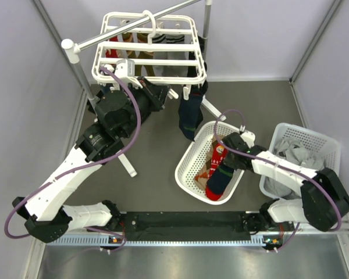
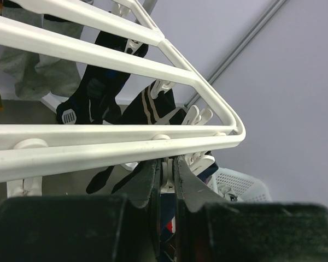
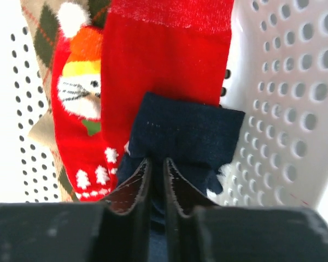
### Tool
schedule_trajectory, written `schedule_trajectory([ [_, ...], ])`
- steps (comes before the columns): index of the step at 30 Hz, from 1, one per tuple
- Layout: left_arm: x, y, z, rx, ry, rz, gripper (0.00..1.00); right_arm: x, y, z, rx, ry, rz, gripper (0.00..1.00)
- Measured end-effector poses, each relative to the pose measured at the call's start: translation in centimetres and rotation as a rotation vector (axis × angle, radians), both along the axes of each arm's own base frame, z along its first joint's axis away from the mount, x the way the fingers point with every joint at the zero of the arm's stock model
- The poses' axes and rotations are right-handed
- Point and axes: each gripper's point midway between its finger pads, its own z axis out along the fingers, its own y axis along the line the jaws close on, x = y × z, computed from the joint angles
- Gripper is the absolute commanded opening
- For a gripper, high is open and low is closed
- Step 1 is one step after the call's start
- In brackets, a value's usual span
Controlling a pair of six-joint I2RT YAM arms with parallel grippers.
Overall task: Clip the socks to the hanger
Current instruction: Pick up the sock from the bin, then clamp the sock onto the hanger.
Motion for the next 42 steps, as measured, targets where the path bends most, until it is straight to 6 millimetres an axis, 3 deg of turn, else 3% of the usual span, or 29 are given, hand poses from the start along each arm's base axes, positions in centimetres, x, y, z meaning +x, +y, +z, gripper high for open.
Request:
schedule_trajectory([
  [5, 0.1, -0.2, 0.1, 0.002, 0.001, -0.004, 0.04, -0.4, -0.3, 2.5, -0.001, -0.048, 0.065, 0.00],
  [15, 0.3, -0.6, 0.6, 0.006, -0.006, -0.012, 0.02, -0.1, 0.6, 14.7, 0.031, -0.390, 0.364, 0.00],
  [20, 0.2, -0.6, 0.9, 0.005, -0.008, -0.020, 0.02, -1.2, 1.8, 16.6, 0.022, -0.464, 0.556, 0.00],
  [23, 0.1, -0.6, 1.2, 0.005, -0.008, -0.023, 0.02, -2.1, 3.4, 18.2, 0.043, -0.529, 0.702, 0.00],
  [26, 0.0, -0.6, 1.2, 0.009, -0.005, -0.026, 0.02, -3.6, 5.5, 21.1, 0.075, -0.619, 0.865, 0.00],
  [32, 0.0, -0.7, 1.2, 0.018, 0.005, -0.030, 0.01, -7.4, 10.4, 29.6, 0.097, -0.893, 1.186, 0.00],
  [34, 0.0, -0.8, 1.2, 0.018, 0.005, -0.034, 0.01, -8.2, 11.8, 31.6, 0.088, -0.964, 1.259, 0.00],
  [42, -0.2, -0.7, 1.1, 0.028, 0.016, -0.038, 0.01, -9.7, 16.7, 36.2, -0.040, -1.166, 1.435, 0.00],
])
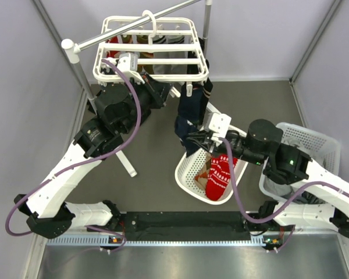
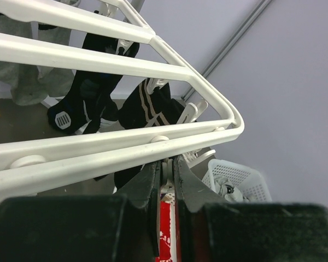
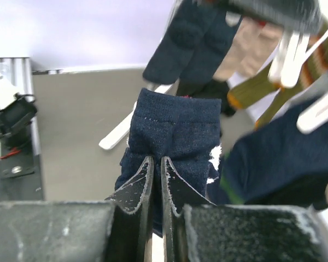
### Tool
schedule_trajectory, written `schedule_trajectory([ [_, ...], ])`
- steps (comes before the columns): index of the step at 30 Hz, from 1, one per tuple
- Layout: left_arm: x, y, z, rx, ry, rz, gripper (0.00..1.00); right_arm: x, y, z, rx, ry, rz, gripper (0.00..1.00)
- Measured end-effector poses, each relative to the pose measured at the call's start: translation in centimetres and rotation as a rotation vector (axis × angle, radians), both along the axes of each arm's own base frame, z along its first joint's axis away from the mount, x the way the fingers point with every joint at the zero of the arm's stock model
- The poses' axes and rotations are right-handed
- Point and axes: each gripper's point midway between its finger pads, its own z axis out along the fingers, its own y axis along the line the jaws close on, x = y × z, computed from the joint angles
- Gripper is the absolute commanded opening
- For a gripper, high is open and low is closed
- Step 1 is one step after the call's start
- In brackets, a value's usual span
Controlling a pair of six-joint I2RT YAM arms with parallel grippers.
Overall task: Clip the socks to the hanger
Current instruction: Clamp the sock onto the hanger.
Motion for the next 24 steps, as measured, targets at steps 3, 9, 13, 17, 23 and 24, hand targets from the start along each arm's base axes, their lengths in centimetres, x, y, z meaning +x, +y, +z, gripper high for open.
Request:
schedule_trajectory([
  [3, 0.0, 0.0, -0.1, 0.003, 0.003, -0.001, 0.01, 0.9, 0.9, 0.7, -0.011, -0.068, -0.023, 0.00],
  [9, -0.1, 0.0, 0.0, 0.004, 0.004, -0.006, 0.01, 3.5, 1.5, 1.8, -0.005, -0.173, -0.124, 0.00],
  [13, -0.1, 0.0, -0.1, 0.005, 0.004, -0.008, 0.01, 4.4, 1.4, 2.9, 0.030, -0.216, -0.166, 0.00],
  [17, -0.2, -0.1, 0.0, 0.004, 0.004, -0.012, 0.01, 5.0, 1.3, 3.2, 0.048, -0.229, -0.186, 0.00],
  [23, -0.4, 0.1, 0.2, 0.000, -0.001, -0.014, 0.01, 5.9, 1.5, 2.5, 0.042, -0.225, -0.204, 0.00],
  [24, -0.4, 0.1, 0.2, -0.001, -0.002, -0.014, 0.01, 6.0, 1.5, 2.2, 0.039, -0.222, -0.207, 0.00],
])
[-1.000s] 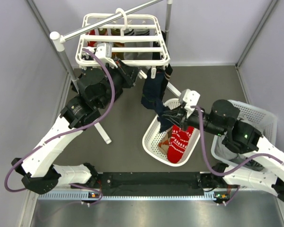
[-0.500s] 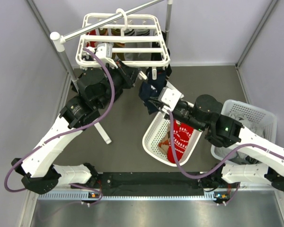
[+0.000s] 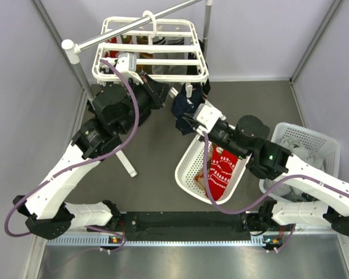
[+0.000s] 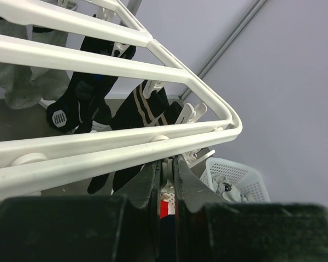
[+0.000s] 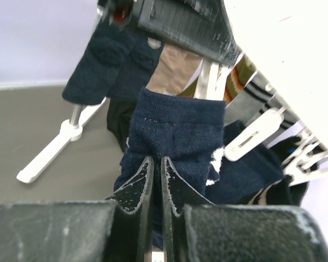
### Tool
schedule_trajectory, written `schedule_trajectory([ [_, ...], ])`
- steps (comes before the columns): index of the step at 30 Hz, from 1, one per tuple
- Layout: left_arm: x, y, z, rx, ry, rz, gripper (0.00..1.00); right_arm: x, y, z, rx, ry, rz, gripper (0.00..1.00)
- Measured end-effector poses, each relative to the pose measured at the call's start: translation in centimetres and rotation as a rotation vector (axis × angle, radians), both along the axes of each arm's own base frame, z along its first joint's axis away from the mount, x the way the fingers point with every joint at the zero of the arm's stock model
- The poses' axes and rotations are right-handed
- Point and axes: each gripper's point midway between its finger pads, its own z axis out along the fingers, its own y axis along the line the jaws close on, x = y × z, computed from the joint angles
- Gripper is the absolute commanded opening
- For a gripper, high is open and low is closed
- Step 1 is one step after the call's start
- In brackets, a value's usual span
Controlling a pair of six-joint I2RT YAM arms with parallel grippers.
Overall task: Clip the socks to the hanger
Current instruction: Clamp the sock onto the hanger.
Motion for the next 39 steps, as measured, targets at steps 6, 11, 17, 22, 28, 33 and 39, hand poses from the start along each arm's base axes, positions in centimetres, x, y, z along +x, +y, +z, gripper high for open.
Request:
schedule_trajectory([
  [6, -0.1, 0.1, 0.2, -0.004, -0.003, 0.000, 0.01, 0.5, 0.0, -2.0, -0.012, 0.034, -0.010, 0.00],
  [11, -0.2, 0.2, 0.5, -0.007, -0.008, 0.000, 0.01, 0.9, -0.6, -3.0, -0.012, 0.056, -0.028, 0.00],
  [17, -0.2, 0.2, 0.5, -0.007, -0.007, -0.001, 0.00, 1.4, -0.9, -2.1, 0.025, 0.046, -0.039, 0.00],
  [22, -0.2, 0.2, 0.5, -0.007, -0.007, -0.002, 0.00, 1.6, -0.9, -1.4, 0.052, 0.037, -0.039, 0.00],
  [28, -0.3, 0.0, 0.5, -0.011, -0.005, -0.012, 0.00, 2.0, -0.3, -1.3, 0.061, 0.030, -0.035, 0.00],
  [33, -0.4, -0.2, 0.5, -0.019, -0.001, -0.026, 0.00, 2.4, 0.1, -1.6, 0.059, 0.030, -0.034, 0.00],
  [39, -0.5, -0.2, 0.5, -0.022, 0.001, -0.027, 0.00, 2.7, 0.3, -0.8, 0.077, 0.018, -0.033, 0.00],
])
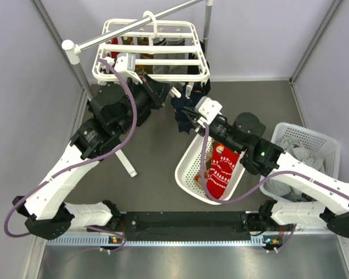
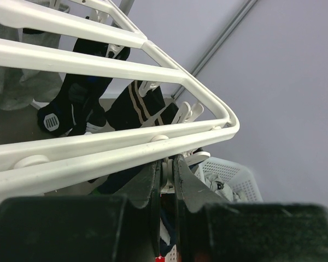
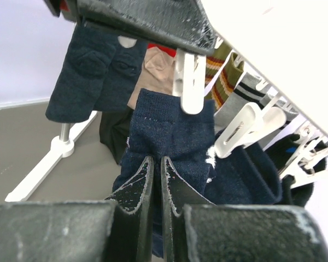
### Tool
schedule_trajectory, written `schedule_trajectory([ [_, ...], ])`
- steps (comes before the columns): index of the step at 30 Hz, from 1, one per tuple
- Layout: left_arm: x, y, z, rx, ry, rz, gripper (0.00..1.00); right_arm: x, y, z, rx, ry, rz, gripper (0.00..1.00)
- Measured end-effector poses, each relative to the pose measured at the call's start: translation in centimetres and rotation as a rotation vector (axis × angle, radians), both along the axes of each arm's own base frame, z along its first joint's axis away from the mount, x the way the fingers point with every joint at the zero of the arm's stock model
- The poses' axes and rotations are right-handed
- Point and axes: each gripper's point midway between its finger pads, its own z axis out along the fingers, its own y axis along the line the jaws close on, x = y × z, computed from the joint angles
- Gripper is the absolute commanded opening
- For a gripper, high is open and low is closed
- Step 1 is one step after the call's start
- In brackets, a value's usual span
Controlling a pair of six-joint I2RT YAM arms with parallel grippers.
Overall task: Clip the socks to the hanger
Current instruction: Clamp the sock onto the hanger.
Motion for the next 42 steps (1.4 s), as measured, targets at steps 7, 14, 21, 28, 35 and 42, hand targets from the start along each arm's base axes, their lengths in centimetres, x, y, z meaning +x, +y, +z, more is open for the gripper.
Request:
schedule_trajectory([
  [7, 0.0, 0.0, 0.0, 0.000, 0.000, -0.003, 0.00, 0.2, -0.1, 1.3, 0.035, -0.023, -0.003, 0.00],
  [14, -0.2, -0.2, 0.1, -0.002, -0.002, -0.016, 0.04, 0.3, 0.4, 1.8, 0.039, -0.029, 0.010, 0.00],
  [21, -0.2, -0.2, 0.2, -0.003, -0.004, -0.017, 0.19, 0.4, 0.7, 1.9, 0.039, -0.030, 0.011, 0.00],
  [28, -0.4, -0.2, 0.6, -0.005, -0.013, -0.028, 0.58, 0.4, 0.7, 2.8, 0.056, -0.043, 0.013, 0.00],
  [35, -0.7, 0.2, 0.7, 0.009, -0.022, -0.025, 0.83, 0.5, 0.8, 2.8, 0.058, -0.045, 0.012, 0.00],
  [42, -2.6, 2.5, 3.0, -0.004, -0.092, -0.015, 0.88, 0.8, 0.7, 2.7, 0.059, -0.040, -0.006, 0.00],
])
